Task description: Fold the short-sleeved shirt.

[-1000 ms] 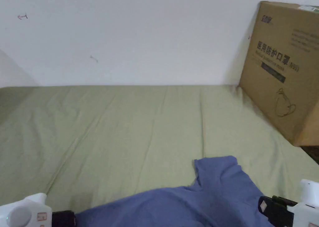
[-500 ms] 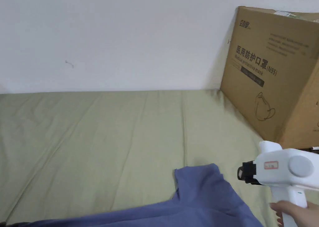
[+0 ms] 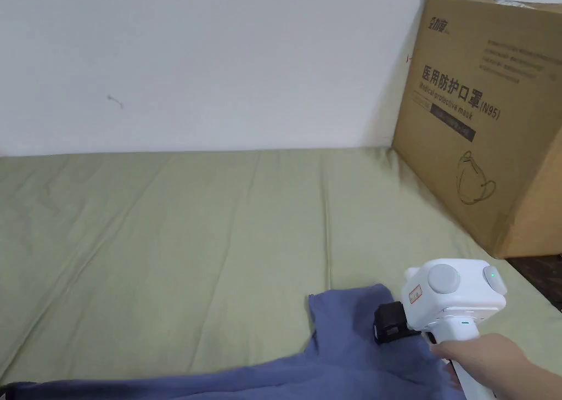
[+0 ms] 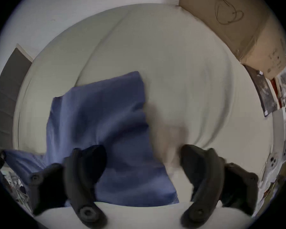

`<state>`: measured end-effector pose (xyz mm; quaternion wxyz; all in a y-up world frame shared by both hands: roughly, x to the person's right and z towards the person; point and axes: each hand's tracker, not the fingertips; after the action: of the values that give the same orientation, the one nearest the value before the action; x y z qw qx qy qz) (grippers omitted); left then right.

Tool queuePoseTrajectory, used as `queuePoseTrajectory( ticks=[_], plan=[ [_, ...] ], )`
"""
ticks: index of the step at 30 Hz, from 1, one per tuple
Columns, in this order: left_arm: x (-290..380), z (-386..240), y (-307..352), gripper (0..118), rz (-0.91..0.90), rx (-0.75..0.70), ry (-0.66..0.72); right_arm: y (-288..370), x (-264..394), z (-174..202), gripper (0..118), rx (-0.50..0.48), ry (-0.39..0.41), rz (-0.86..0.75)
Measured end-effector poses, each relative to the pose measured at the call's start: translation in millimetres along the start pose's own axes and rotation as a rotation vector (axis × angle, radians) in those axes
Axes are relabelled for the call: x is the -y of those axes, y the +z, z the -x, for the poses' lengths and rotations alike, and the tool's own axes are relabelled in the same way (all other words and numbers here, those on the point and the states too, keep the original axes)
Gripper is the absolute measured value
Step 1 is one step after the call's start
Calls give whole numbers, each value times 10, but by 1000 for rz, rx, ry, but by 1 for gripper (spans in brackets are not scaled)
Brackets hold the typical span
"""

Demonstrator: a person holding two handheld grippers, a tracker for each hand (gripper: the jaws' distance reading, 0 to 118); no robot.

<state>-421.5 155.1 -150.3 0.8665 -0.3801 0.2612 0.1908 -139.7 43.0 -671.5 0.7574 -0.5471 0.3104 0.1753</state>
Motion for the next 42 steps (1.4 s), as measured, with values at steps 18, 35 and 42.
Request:
queuePoseTrajectory(
  ticks=[18, 35, 42],
  plan=[
    [-390, -305, 1113, 1, -238, 59, -40, 2749, 755, -402, 0, -337, 42, -462],
    [-2172, -418, 2193, 1, -525, 41, -25, 4669, -75, -164, 0, -321, -70, -813],
    [-2818, -341, 2070, 1, -591, 18, 49, 5029, -910, 64, 0, -196, -27, -924]
  ],
)
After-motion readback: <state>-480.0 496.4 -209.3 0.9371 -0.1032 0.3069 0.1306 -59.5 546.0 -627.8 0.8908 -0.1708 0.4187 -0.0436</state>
